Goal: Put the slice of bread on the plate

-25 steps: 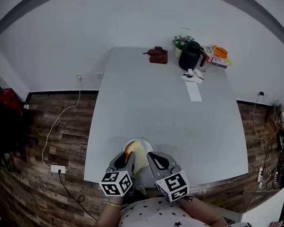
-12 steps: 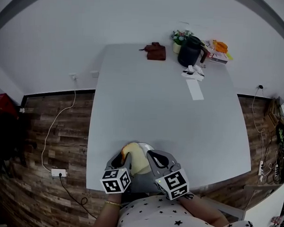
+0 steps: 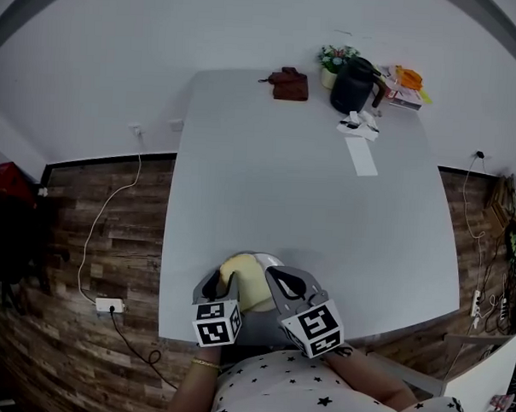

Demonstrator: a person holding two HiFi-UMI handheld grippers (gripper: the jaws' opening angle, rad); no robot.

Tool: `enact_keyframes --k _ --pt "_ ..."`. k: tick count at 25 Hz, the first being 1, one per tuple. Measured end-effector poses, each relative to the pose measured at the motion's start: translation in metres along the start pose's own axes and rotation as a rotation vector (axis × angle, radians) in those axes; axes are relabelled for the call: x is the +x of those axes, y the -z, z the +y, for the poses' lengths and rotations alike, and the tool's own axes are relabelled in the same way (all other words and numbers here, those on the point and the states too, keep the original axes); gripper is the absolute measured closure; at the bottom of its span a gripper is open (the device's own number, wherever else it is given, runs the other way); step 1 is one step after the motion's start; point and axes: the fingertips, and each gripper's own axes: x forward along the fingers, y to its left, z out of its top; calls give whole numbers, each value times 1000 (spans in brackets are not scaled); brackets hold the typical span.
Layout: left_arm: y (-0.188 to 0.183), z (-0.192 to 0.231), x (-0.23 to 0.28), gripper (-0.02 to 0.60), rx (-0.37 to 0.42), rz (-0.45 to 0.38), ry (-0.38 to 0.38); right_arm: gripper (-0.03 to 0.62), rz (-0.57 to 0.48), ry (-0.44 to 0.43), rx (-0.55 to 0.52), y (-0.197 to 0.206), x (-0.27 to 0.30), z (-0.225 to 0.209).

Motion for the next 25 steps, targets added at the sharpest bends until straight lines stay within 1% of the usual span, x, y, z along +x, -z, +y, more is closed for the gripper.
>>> enact_keyframes --k 3,5,7,10,14,16,19,22,25 --pt "-3 1 -11 443 11 -6 -19 595 -4 -9 -5 -1 -2 4" --pt "-5 5 -21 483 5 -25 -51 595 -8 -16 -9 0 -3 7" --pt "-8 5 -32 510 -10 -48 -68 595 -11 -25 -15 0 -6 11" --pt "-14 -5 -48 572 -34 -77 -55 595 -19 -42 -25 -2 -10 17" --pt "-20 -24 -67 574 -43 -110 -10 595 -30 -63 -43 -2 -17 28" --pt "-22 -31 -75 574 -41 -122 1 595 -30 -70 -45 1 -22 32" --pt "-21 -39 -84 574 -28 -132 -1 595 -27 -74 -40 5 -30 34" --pt "-17 -41 -91 574 -25 -133 -11 595 -27 -61 -44 8 -37 34" --pt "-14 -42 -96 574 -38 -133 -10 595 -25 -42 -65 8 -42 34"
